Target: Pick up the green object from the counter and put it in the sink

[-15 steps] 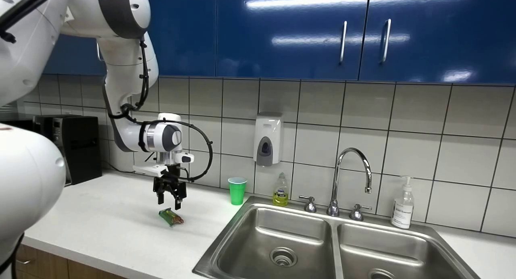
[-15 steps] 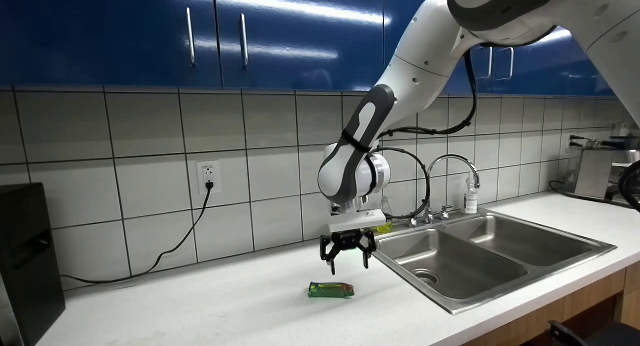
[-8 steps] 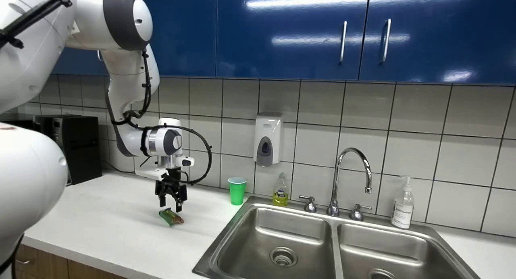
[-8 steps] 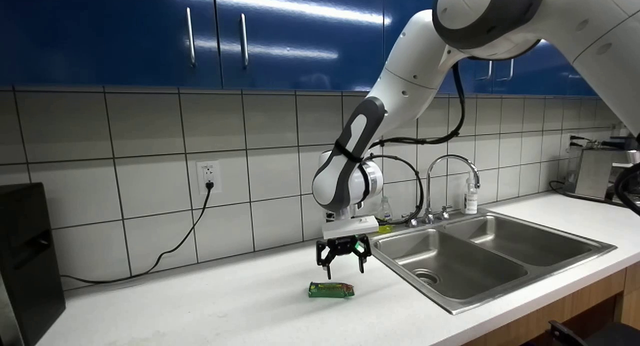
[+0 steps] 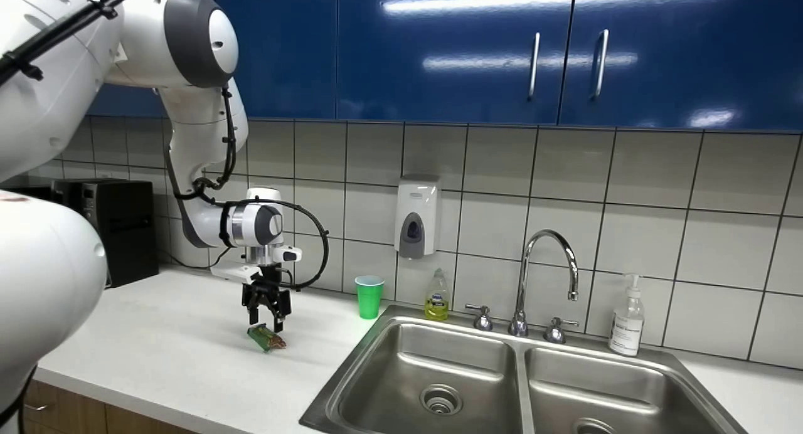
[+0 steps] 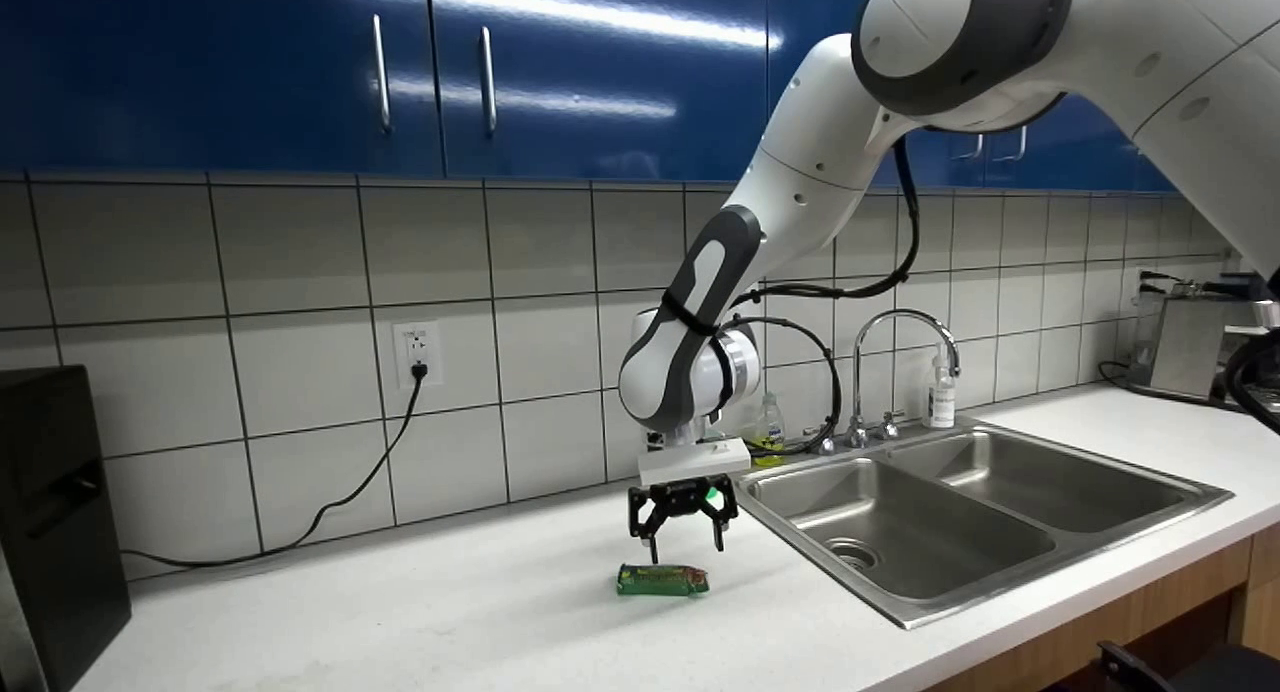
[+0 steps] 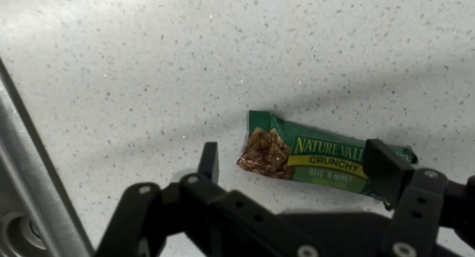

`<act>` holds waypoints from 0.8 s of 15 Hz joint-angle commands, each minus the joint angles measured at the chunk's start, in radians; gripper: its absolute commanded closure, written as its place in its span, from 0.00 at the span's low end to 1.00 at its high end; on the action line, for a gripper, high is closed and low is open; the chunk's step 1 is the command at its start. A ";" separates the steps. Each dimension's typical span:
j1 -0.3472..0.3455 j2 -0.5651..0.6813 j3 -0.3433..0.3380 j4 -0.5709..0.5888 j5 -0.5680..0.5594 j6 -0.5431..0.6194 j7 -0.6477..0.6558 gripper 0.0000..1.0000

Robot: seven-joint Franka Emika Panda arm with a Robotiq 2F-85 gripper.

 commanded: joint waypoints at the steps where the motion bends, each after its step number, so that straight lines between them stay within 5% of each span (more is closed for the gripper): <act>1: -0.001 0.000 0.001 0.002 -0.001 -0.002 0.000 0.00; 12: -0.017 -0.010 0.025 0.002 -0.058 -0.031 -0.191 0.00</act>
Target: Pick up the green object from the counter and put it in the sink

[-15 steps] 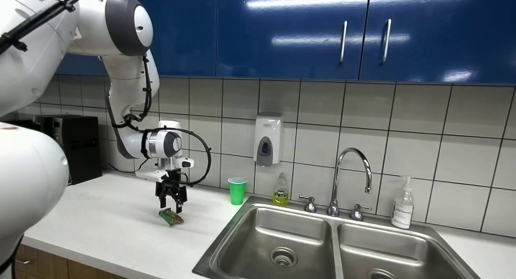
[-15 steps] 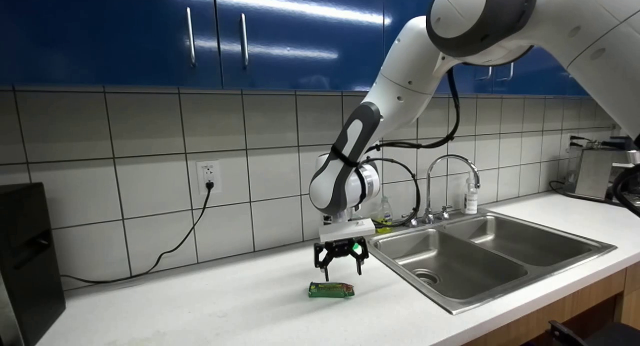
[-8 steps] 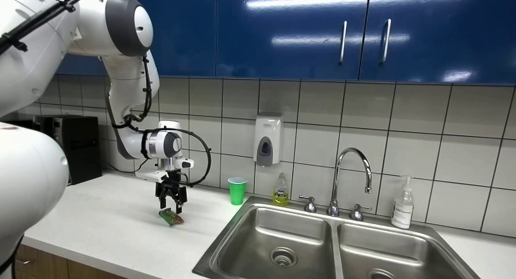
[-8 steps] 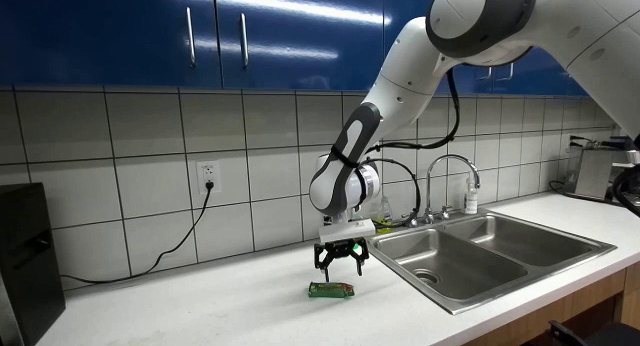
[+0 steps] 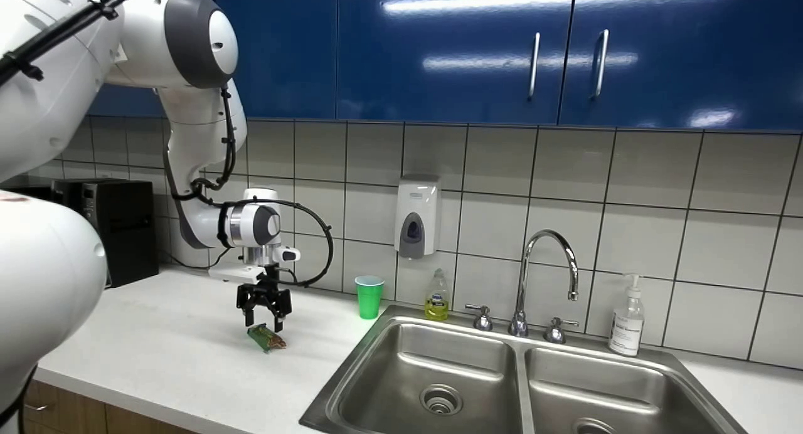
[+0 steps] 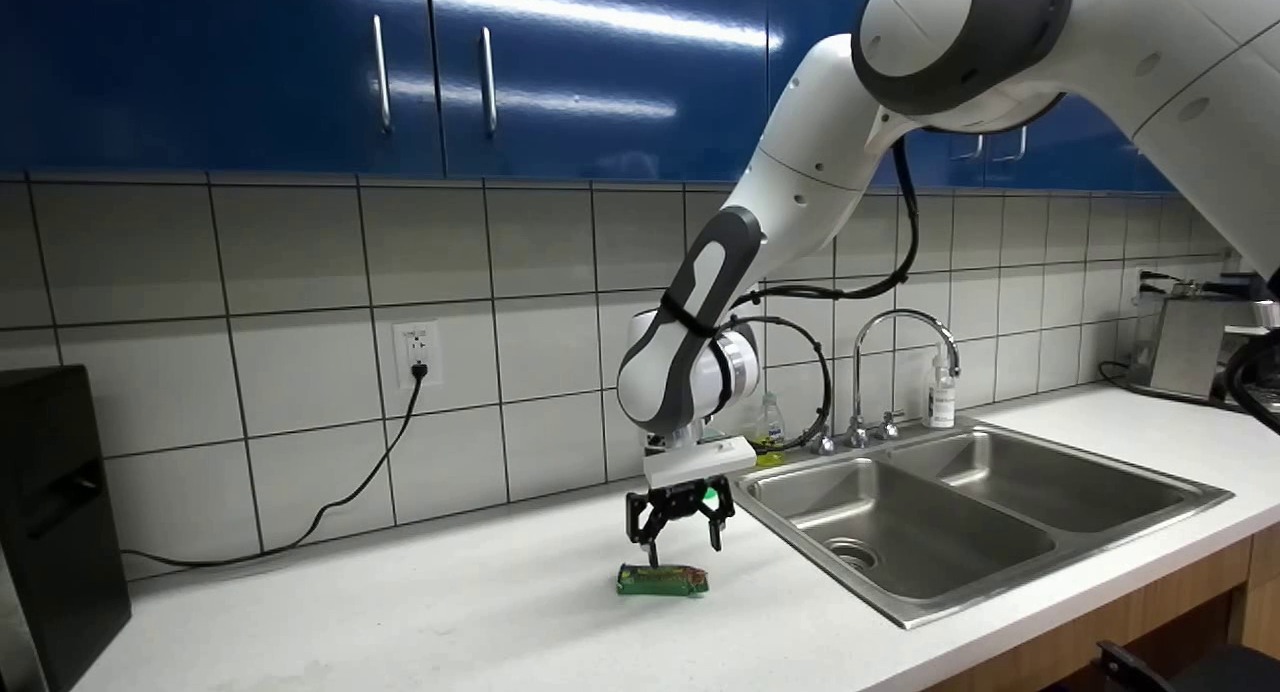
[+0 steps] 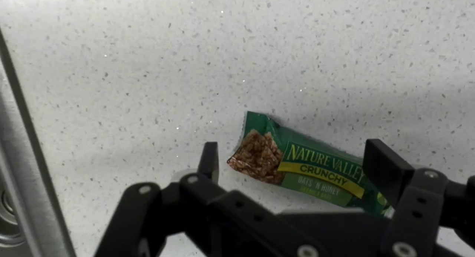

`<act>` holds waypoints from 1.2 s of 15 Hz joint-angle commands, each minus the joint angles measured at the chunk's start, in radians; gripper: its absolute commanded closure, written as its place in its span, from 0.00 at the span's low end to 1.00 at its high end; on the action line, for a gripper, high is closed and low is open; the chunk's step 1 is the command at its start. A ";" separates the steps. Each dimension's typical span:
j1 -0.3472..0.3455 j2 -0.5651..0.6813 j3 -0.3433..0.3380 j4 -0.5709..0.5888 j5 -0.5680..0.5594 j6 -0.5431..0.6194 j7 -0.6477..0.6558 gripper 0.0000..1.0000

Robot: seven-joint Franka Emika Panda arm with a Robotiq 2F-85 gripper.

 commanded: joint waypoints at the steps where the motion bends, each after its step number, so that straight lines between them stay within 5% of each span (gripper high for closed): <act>1: -0.024 -0.009 0.024 0.006 -0.043 -0.036 -0.103 0.00; 11: -0.092 0.004 0.117 0.019 -0.083 -0.016 -0.487 0.00; 18: -0.094 0.019 0.118 0.036 -0.171 -0.039 -0.647 0.00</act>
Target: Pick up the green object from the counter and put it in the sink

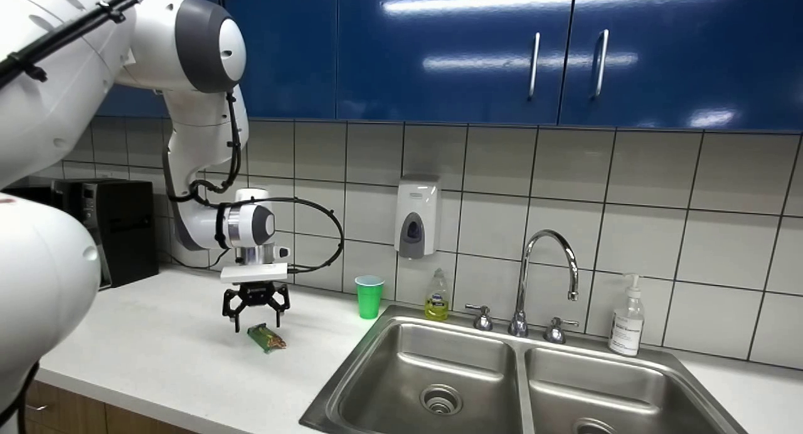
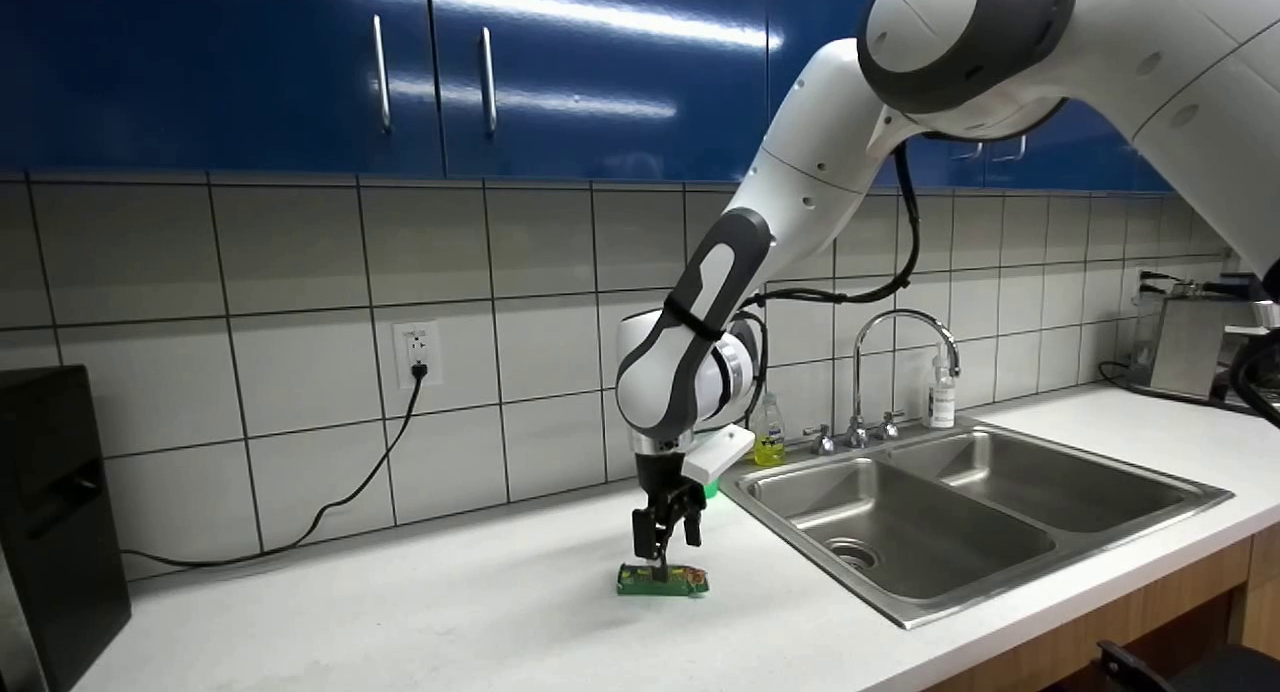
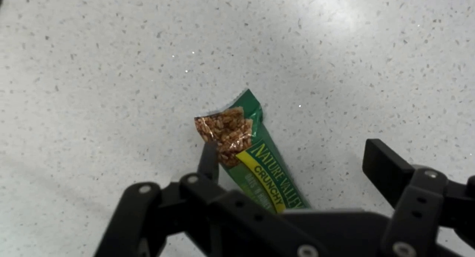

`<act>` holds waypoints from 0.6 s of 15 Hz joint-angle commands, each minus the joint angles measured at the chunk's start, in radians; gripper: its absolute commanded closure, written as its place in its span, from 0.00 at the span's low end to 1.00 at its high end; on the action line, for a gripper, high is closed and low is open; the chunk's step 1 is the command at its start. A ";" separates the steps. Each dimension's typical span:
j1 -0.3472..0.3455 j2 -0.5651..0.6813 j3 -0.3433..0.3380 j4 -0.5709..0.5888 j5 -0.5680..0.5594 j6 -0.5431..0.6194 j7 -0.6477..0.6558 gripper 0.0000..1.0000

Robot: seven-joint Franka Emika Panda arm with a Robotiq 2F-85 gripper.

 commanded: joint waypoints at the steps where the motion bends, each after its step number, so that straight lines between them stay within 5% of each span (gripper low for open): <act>1: -0.025 0.016 0.021 0.035 -0.066 -0.034 -0.070 0.00; 9: -0.045 0.064 0.048 0.092 -0.089 -0.039 -0.198 0.00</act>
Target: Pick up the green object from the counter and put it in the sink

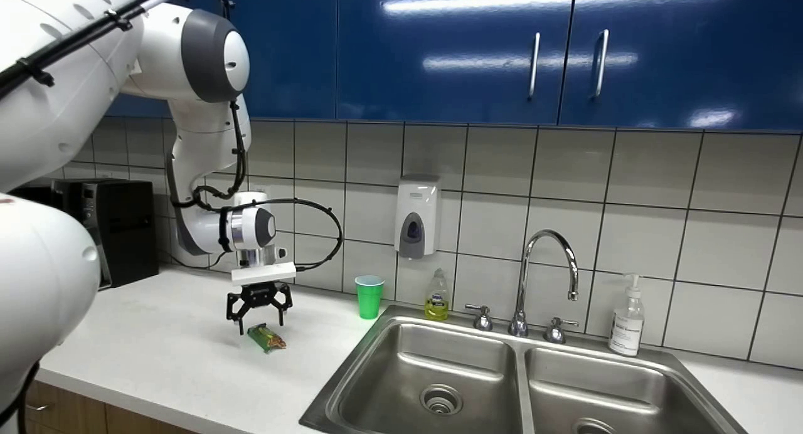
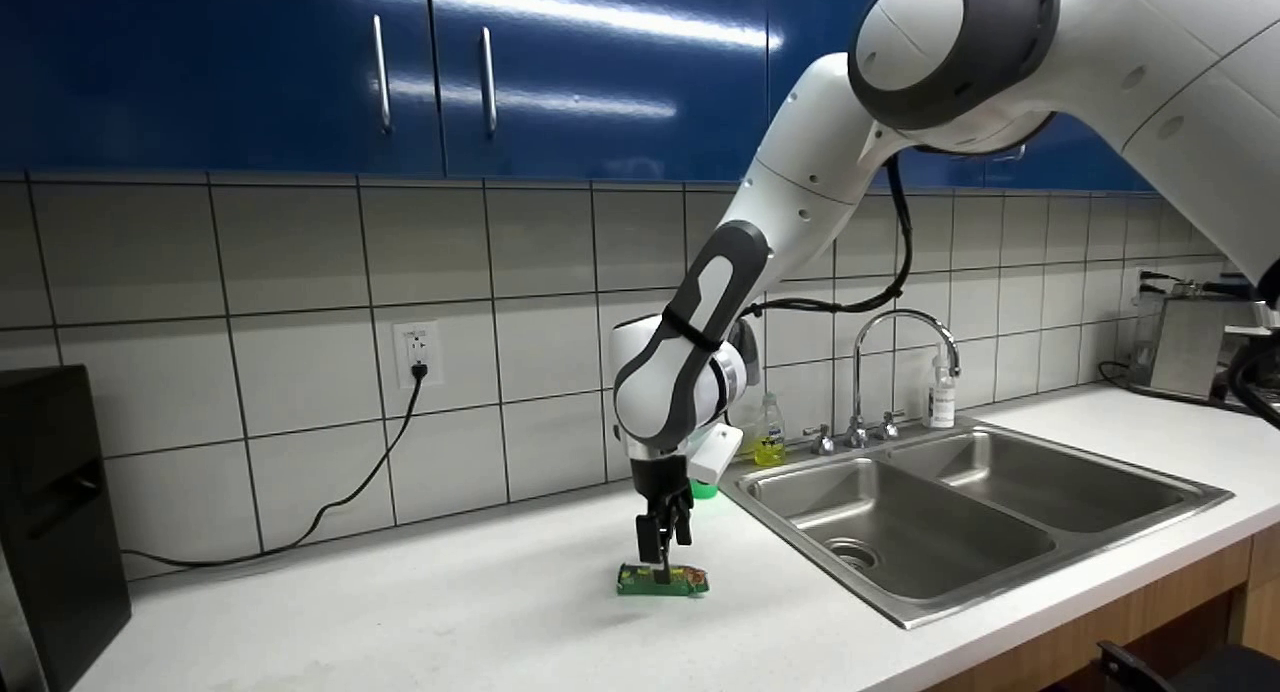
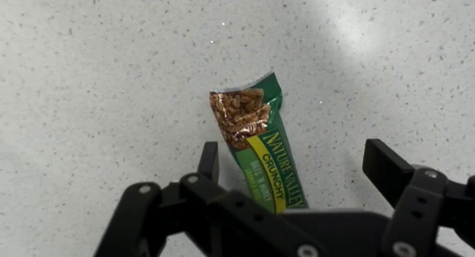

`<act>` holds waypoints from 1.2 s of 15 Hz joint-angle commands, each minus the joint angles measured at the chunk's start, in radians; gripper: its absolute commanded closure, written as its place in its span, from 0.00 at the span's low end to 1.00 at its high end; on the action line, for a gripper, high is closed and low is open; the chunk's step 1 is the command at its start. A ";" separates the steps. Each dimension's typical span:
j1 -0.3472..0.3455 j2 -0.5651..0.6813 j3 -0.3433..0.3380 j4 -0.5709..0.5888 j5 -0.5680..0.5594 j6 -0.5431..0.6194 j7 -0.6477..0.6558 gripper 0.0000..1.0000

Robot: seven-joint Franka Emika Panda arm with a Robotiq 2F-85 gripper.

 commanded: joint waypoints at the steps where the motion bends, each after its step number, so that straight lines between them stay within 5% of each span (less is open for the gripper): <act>1: -0.048 0.034 0.051 0.058 -0.019 -0.041 -0.082 0.00; 18: -0.055 0.142 0.068 0.188 -0.024 -0.109 -0.170 0.00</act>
